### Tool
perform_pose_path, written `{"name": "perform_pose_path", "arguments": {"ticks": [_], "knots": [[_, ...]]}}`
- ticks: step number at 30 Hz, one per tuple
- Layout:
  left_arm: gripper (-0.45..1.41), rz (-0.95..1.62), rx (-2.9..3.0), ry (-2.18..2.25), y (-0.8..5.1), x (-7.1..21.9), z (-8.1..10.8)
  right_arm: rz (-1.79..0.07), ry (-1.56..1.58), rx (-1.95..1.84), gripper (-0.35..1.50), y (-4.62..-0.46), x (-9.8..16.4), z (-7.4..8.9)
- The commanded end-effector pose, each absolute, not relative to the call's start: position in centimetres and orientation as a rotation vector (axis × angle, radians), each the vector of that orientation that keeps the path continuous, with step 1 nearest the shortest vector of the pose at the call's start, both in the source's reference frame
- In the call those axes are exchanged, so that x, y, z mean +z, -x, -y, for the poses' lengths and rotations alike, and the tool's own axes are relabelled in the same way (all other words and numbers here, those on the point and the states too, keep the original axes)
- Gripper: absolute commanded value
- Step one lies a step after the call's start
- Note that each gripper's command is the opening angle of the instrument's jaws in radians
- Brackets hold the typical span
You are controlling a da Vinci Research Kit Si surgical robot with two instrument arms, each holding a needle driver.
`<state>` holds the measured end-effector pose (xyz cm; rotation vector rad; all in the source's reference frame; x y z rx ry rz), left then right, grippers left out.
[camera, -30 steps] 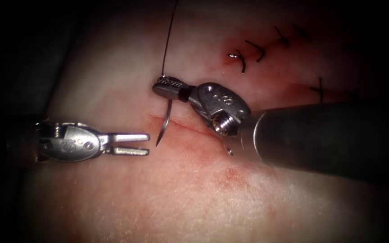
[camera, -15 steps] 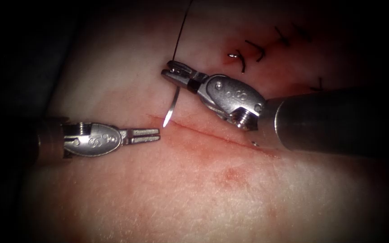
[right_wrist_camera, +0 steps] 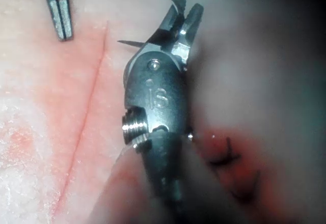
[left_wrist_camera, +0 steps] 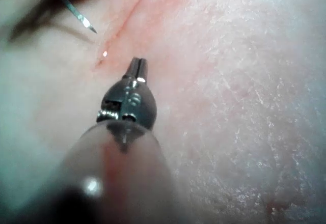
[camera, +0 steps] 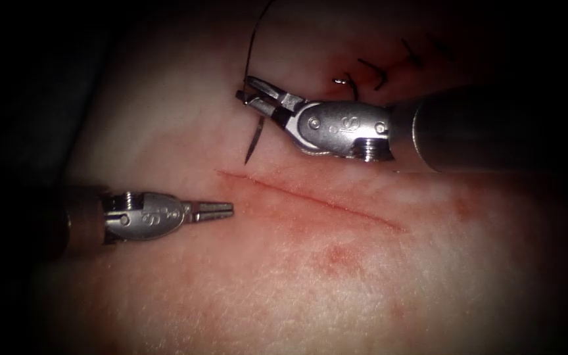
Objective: Wound Closure
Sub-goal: Drive needle through tissue above incision
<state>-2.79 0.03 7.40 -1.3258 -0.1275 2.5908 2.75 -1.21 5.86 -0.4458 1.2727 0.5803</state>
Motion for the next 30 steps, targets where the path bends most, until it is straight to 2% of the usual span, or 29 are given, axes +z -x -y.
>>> {"name": "perform_pose_path", "arguments": {"ticks": [1, 8, 30], "knots": [[-0.32, 0.148, 2.595, 1.313, 2.84, 7.51, 0.02, -1.272, 0.45, 0.574, -0.35, -2.85, 5.93, 1.2], [-0.25, 0.193, 2.596, 1.275, 2.84, 7.62, 0.1, -1.25, 0.476, 0.522, -0.35, -2.88, 6.01, 1.23], [-0.27, 0.195, 2.598, 1.263, 2.79, 7.47, 0.18, -1.187, 0.57, 0.359, -0.35, -2.98, 6.25, 1.41]]}}
